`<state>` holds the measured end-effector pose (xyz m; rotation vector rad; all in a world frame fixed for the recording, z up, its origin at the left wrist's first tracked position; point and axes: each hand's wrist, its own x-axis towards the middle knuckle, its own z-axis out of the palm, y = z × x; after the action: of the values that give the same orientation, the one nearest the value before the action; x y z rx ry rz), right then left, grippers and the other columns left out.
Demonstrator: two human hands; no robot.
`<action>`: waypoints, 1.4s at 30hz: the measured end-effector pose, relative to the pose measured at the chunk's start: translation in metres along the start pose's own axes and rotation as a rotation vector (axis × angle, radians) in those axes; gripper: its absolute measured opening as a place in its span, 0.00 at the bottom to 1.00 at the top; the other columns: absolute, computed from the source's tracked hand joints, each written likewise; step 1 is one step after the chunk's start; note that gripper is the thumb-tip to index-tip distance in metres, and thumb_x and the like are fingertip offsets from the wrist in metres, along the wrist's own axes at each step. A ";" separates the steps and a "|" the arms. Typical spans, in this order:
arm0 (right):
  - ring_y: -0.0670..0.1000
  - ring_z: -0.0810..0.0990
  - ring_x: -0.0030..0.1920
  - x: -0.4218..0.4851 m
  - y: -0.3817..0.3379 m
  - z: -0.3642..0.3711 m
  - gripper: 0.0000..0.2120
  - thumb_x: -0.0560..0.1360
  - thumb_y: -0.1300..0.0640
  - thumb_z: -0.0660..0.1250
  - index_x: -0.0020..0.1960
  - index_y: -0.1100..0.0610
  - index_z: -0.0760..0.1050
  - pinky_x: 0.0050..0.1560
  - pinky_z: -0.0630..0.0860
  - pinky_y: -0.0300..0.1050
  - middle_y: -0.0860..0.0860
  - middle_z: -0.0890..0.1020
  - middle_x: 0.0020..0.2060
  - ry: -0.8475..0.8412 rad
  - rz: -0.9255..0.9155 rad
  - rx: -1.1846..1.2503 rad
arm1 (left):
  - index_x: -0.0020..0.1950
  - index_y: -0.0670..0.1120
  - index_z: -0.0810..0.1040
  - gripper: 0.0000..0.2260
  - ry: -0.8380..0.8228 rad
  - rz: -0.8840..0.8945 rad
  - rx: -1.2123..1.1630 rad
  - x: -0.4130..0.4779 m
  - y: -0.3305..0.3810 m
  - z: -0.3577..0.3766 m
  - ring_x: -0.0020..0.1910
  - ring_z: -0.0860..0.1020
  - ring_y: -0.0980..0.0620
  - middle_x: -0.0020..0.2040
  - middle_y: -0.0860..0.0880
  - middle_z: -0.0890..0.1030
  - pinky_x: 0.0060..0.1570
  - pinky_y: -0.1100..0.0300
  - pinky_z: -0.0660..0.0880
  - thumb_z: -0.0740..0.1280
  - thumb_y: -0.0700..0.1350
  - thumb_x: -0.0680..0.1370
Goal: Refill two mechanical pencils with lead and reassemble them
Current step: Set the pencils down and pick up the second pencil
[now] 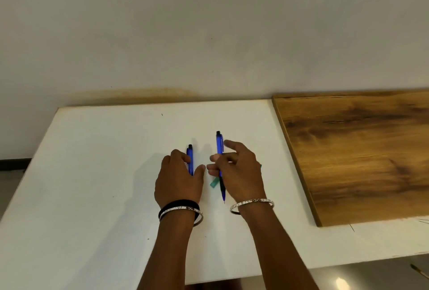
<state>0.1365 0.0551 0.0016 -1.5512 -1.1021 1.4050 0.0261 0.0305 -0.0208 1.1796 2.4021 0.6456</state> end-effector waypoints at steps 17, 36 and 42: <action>0.50 0.80 0.46 -0.008 0.016 0.037 0.12 0.76 0.46 0.65 0.47 0.55 0.80 0.42 0.70 0.38 0.50 0.84 0.43 0.188 -0.099 -0.774 | 0.48 0.53 0.77 0.11 -0.039 -0.035 0.075 0.005 -0.012 -0.007 0.40 0.76 0.52 0.45 0.52 0.81 0.35 0.60 0.68 0.69 0.58 0.73; 0.50 0.79 0.53 -0.009 0.008 0.051 0.15 0.76 0.46 0.66 0.57 0.55 0.76 0.48 0.67 0.37 0.51 0.83 0.52 0.181 -0.049 -0.884 | 0.55 0.47 0.72 0.08 0.096 0.149 -0.156 0.008 -0.011 -0.024 0.33 0.77 0.50 0.38 0.49 0.80 0.34 0.60 0.73 0.65 0.47 0.78; 0.50 0.79 0.52 -0.007 0.008 0.046 0.15 0.75 0.45 0.69 0.53 0.55 0.79 0.49 0.70 0.39 0.50 0.84 0.49 0.218 -0.087 -0.797 | 0.62 0.46 0.71 0.10 0.043 0.127 -0.290 0.016 -0.021 -0.022 0.32 0.73 0.50 0.34 0.48 0.75 0.29 0.61 0.66 0.59 0.46 0.81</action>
<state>0.0920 0.0447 -0.0083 -2.0966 -1.6753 0.7231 -0.0076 0.0271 -0.0168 1.2083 2.1855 1.0304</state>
